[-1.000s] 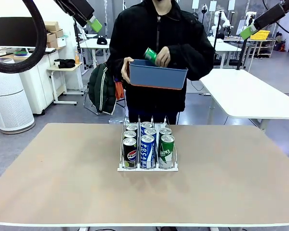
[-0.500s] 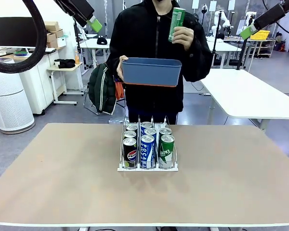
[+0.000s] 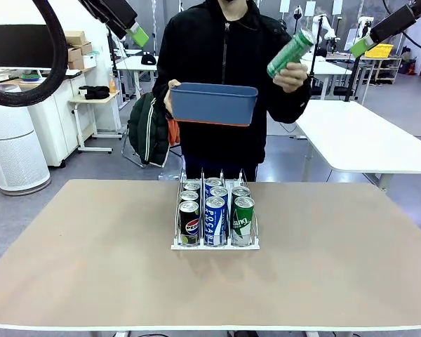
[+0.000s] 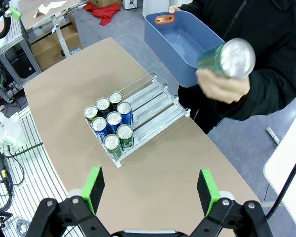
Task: Fill the beverage cans into the dispenser.
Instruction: Pick up the Sprite handed by the human.
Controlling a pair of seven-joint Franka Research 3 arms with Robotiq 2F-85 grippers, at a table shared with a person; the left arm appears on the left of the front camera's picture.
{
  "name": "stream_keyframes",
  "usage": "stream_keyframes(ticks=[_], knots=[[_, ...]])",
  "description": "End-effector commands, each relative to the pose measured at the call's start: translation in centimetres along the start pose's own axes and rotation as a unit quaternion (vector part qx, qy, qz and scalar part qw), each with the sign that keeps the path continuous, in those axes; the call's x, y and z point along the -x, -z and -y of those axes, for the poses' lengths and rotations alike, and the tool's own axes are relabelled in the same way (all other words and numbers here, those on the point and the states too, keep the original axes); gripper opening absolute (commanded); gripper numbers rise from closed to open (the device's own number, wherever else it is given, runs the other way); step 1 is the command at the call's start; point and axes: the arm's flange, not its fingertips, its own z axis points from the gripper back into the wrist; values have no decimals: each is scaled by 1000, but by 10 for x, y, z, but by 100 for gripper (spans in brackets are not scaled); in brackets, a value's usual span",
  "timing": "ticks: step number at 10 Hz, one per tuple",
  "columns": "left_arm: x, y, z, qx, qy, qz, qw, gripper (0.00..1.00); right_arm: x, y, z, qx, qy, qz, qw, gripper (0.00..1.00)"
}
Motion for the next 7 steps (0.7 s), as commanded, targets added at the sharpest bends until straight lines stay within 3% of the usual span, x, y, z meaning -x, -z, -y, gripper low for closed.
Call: stream_keyframes(ticks=[1, 7], knots=[[1, 1, -1, -1, -2, 1, 1000, 100, 0, 0, 1, -3, 1, 3, 1000, 100], [1, 1, -1, -1, -2, 1, 1000, 100, 0, 0, 1, -3, 1, 3, 1000, 100]])
